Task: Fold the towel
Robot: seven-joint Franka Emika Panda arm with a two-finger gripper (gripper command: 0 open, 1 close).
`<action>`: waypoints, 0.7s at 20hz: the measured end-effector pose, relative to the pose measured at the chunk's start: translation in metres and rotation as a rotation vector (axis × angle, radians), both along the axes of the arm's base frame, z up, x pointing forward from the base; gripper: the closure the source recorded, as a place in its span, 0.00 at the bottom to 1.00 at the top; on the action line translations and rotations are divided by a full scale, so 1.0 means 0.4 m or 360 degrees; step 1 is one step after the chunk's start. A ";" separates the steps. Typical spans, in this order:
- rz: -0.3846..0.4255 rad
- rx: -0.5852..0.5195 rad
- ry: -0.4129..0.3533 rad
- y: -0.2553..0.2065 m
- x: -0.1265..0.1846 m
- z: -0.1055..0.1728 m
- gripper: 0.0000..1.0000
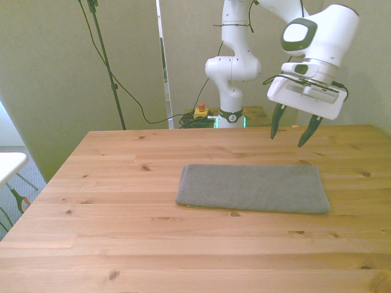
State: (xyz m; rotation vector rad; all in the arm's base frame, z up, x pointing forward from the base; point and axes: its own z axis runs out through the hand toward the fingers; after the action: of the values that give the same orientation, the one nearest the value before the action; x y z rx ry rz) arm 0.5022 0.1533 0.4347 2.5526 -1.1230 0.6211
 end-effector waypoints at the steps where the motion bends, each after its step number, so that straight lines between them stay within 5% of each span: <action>1: -0.0022 -0.0085 -0.0029 0.031 0.010 -0.002 0.00; 5: -0.0136 -0.0391 -0.0076 0.167 0.026 -0.065 0.00; 9: -0.0145 -0.0384 -0.0023 0.306 0.081 -0.176 0.00; 14: -0.0169 -0.0361 -0.0027 0.356 0.147 -0.216 0.00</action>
State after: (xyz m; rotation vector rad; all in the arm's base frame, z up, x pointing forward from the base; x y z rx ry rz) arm 0.5609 0.2957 0.3484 2.2858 -1.1163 0.7012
